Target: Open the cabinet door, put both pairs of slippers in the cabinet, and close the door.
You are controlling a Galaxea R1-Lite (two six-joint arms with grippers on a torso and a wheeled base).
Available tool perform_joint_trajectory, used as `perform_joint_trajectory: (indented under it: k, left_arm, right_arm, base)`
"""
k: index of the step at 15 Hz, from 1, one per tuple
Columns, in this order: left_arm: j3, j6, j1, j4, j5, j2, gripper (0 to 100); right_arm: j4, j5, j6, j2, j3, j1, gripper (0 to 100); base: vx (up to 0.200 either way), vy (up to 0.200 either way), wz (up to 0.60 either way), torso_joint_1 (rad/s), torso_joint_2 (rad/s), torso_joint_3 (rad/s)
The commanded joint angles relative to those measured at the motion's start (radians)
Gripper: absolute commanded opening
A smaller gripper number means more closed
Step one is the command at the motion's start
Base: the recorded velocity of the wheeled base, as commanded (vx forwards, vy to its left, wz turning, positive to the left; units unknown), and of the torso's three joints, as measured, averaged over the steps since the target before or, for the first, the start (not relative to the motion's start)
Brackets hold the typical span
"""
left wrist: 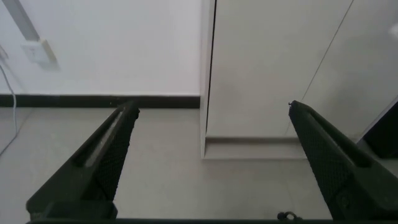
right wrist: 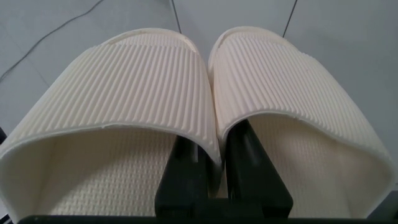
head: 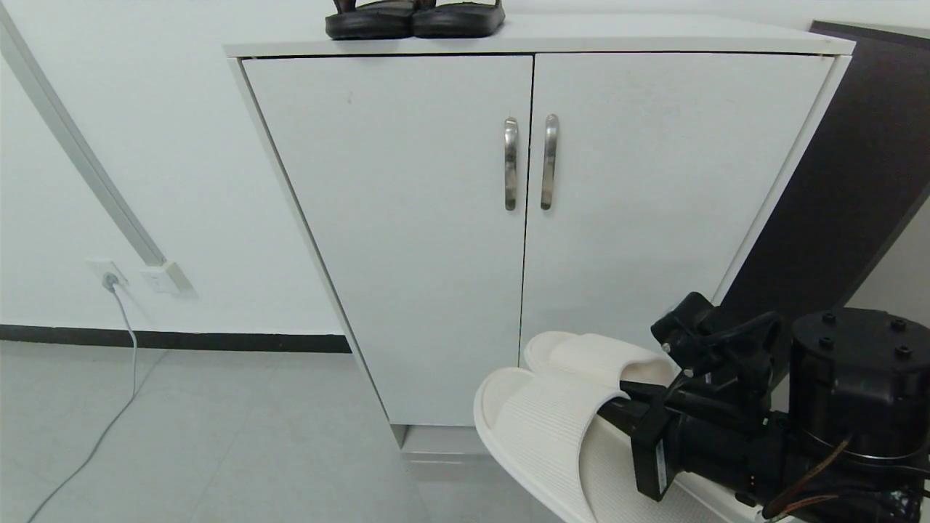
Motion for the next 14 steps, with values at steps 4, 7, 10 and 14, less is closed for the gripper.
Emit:
perform_joint_trajectory:
  k: [4, 7, 10, 14]
  left_arm:
    - [-0.192, -0.039, -0.007, 0.043, -0.078, 0.198, 100]
    - [-0.224, -0.044, -0.007, 0.042, -0.225, 0.302, 100]
    - [-0.265, -0.048, -0.007, -0.015, -0.287, 0.442, 100]
    - [-0.292, -0.057, -0.012, -0.322, -0.326, 0.778, 100]
  right_arm:
    - [-0.001, 0.002, 0.000, 0.005, -0.001, 0.000, 0]
    - [-0.001, 0.000, 0.000, 0.006, 0.001, 0.000, 0]
    - [-0.001, -0.001, -0.001, 0.014, -0.001, 0.001, 0]
    - [-0.001, -0.001, 0.000, 0.016, 0.001, 0.001, 0]
  base:
    - [0.000, 0.000, 0.00, 0.000, 0.00, 0.000]
    - [0.000, 0.000, 0.00, 0.000, 0.00, 0.000]
    - [0.000, 0.000, 0.00, 0.000, 0.00, 0.000]
    - [0.000, 0.000, 0.00, 0.000, 0.00, 0.000]
